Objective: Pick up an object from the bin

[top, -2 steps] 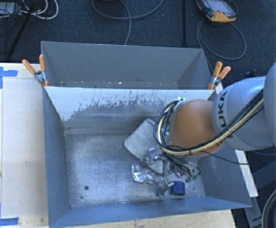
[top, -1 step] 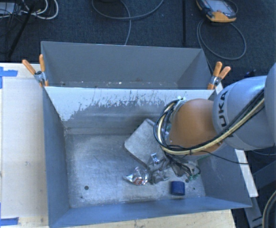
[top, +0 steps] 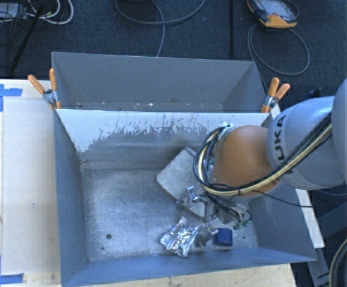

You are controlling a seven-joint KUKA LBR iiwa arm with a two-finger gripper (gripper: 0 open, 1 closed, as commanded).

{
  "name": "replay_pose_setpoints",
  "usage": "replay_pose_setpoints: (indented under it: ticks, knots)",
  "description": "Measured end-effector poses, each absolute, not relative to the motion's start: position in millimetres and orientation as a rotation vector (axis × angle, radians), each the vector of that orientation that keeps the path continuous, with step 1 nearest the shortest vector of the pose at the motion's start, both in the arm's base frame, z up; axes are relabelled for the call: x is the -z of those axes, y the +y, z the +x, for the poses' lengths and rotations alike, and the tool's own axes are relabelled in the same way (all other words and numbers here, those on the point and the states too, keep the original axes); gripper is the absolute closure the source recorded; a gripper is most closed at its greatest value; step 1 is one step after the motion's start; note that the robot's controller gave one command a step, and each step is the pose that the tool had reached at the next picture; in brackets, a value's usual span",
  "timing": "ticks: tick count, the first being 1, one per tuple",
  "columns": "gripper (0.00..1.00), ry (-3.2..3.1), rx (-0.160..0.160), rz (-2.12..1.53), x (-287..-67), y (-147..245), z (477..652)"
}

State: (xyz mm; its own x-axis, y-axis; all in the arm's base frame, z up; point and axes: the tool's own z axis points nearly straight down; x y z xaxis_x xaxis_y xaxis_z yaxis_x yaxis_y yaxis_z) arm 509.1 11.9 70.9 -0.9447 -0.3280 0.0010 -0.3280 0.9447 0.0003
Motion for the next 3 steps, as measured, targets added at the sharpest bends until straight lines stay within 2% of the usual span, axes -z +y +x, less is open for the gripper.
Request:
replay_pose_setpoints:
  ticks: [1, 2, 3]
  knots:
    - [1.00, -3.099, -0.001, 0.523, -72.7, 12.0, 510.1]
    - [1.00, -3.102, -0.003, 0.553, -245.8, 5.6, 527.7]
    - [0.00, -3.094, 0.001, 0.549, -241.1, 5.5, 526.1]
